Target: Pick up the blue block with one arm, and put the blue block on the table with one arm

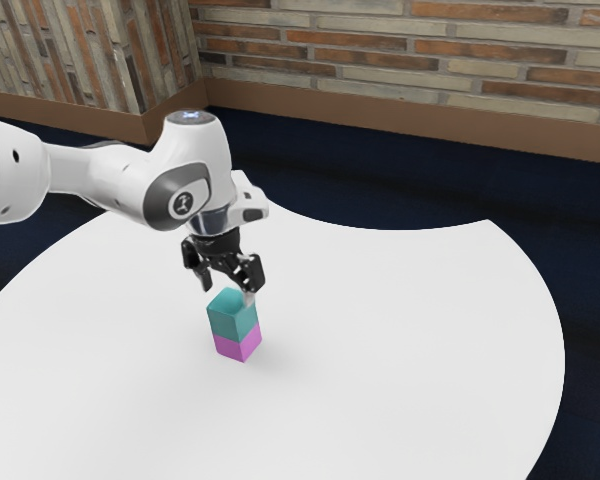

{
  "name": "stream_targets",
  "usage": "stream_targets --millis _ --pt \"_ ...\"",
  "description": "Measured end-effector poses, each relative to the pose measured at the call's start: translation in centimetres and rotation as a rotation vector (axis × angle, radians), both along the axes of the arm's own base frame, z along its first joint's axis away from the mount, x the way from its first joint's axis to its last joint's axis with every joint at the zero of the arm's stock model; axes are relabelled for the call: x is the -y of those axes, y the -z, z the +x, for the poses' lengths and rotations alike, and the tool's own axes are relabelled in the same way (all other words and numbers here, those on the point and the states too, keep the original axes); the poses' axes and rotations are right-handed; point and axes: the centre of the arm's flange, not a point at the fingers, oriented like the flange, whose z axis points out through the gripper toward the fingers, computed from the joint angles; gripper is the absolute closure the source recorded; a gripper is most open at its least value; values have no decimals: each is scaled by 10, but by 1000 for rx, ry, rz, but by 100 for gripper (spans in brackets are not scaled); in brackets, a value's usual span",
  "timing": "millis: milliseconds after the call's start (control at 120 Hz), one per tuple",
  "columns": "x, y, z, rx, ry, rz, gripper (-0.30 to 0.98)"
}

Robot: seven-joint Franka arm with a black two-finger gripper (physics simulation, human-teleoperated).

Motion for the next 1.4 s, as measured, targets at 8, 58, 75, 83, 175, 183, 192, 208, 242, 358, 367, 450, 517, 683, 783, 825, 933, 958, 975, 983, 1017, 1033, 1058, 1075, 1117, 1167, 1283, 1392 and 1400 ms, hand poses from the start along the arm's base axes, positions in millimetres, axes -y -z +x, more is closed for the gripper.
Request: stream_targets --millis 8,58,75,83,175,183,192,208,242,358,367,450,517,683,783,825,933,958,975,983,1017,1033,1058,1075,1117,1167,1283,1392,1400 --pt "0 1 0 0 -1 0 2" --pt "1 7 2 -5 -7 2 2" --pt "1 8 3 -6 -9 2 2" --pt "1 9 3 -6 -10 3 2" --pt "-1 13 4 -6 -23 4 2" --pt "-1 13 4 -6 -24 4 2" --pt "-1 14 4 -6 -26 4 2" --pt "-1 15 4 -6 -28 4 2" --pt "-2 17 4 -8 -32 5 2" --pt "-3 28 5 -19 -44 6 2" --pt "-3 28 5 -19 -45 6 2" --pt "-4 36 7 -23 -52 5 2" --pt "-7 43 8 -27 -60 5 2" --pt "-10 50 9 -26 -71 3 2" --pt "-10 51 9 -25 -75 2 4" --pt "-10 51 9 -24 -77 1 5" --pt "-11 52 9 -24 -83 -1 11" --pt "-11 52 9 -24 -84 -2 13" --pt "-11 52 9 -25 -84 -2 14" --pt "-11 52 9 -25 -85 -2 14" --pt "-11 53 9 -25 -86 -2 16" --pt "-11 53 9 -26 -86 -2 17" --pt "-11 53 9 -26 -86 -2 18" --pt "-11 53 9 -26 -87 -3 19" --pt "-11 54 9 -27 -88 -3 21" --pt "-11 54 9 -27 -89 -2 24" --pt "-11 54 9 -26 -91 -2 25" --pt "-10 53 9 -24 -90 -1 26" --pt "-10 53 9 -23 -90 -1 26"
